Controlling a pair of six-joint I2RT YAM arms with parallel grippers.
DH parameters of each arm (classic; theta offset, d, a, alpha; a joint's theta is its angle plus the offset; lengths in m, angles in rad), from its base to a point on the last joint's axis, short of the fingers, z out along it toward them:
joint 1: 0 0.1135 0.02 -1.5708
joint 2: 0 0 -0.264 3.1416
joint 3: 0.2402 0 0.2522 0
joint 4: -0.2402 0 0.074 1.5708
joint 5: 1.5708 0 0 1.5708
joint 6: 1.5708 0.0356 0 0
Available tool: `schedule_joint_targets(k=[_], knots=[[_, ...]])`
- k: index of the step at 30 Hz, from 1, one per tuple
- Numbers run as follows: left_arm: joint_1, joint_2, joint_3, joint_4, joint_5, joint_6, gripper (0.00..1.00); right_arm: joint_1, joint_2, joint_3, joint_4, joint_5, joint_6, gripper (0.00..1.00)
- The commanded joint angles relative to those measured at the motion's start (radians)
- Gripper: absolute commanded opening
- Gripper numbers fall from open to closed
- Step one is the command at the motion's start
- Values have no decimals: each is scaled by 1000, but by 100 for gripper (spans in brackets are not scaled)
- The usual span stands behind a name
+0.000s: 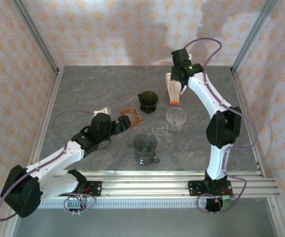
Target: Place the coffee filter in the dripper
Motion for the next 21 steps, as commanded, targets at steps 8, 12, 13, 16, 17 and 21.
schedule_joint_targets(k=[8, 12, 13, 16, 17, 21], knots=[[-8, -14, 106, -84, 29, 13, 100, 47, -260, -160, 38, 5, 63, 0], [-9, -69, 119, -115, 31, 6, 99, 116, -390, -273, 27, -11, 84, 0], [-8, -87, 117, -122, 32, 3, 99, 144, -431, -308, 19, -13, 87, 0], [-8, -133, 110, -151, 33, -2, 99, 205, -533, -383, -14, -52, 98, 0], [-8, -147, 107, -167, 32, -3, 99, 224, -569, -398, -34, -68, 102, 0], [-8, -191, 84, -214, 33, -9, 99, 299, -698, -421, -130, -130, 100, 0]])
